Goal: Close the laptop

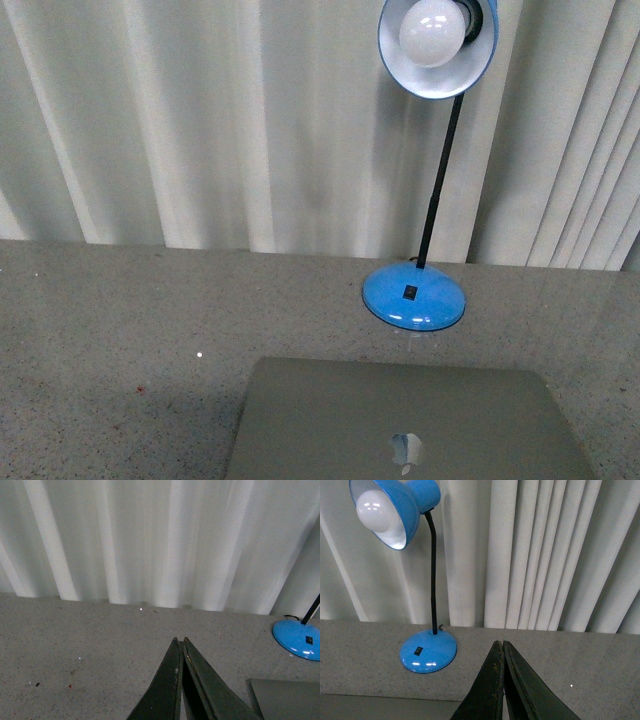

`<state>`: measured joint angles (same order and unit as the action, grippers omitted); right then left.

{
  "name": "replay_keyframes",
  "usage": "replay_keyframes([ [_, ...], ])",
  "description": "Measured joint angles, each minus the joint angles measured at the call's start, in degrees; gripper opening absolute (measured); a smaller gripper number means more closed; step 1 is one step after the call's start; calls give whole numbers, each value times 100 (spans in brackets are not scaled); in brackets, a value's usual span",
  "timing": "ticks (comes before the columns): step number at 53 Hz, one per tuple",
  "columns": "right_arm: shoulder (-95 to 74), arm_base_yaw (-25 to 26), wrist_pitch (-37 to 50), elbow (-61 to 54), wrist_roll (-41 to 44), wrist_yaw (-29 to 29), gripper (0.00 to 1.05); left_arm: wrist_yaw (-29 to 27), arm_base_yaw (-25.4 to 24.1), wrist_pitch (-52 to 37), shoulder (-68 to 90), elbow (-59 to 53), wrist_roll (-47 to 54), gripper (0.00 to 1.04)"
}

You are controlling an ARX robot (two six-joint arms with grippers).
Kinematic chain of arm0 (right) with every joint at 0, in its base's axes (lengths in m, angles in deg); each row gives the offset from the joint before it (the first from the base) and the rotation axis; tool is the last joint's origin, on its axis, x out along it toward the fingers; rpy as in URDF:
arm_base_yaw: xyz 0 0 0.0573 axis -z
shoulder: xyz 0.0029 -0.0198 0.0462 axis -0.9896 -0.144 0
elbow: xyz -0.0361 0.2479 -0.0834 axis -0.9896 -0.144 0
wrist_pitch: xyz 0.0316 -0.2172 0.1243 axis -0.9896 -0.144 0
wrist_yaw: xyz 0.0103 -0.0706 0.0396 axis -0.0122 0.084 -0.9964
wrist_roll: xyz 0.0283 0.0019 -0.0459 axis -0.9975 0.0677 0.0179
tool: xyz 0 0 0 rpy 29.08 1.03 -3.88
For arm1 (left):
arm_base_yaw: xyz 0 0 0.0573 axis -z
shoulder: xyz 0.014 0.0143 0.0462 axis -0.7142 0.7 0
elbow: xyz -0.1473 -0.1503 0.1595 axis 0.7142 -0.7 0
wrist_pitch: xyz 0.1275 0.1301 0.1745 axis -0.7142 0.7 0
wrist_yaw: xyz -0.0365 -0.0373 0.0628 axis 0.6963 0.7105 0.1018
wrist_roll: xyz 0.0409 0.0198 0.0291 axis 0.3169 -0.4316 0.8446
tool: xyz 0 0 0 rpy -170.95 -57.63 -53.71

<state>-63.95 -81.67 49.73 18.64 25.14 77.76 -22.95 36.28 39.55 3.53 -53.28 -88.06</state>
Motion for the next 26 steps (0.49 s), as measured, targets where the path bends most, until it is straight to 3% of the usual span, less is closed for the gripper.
replay_keyframes([
  [12, 675, 0, 2, -669, -4, -2, 3, -365, 361, 68, -688, -581, -7, 4],
  [17, 909, 0, -68, -826, -7, -2, 3, -857, 769, 177, -933, -721, -11, 4],
  [26, 1401, 0, -302, -1099, -7, -2, 3, -883, 931, 396, -1373, -938, -9, 4],
])
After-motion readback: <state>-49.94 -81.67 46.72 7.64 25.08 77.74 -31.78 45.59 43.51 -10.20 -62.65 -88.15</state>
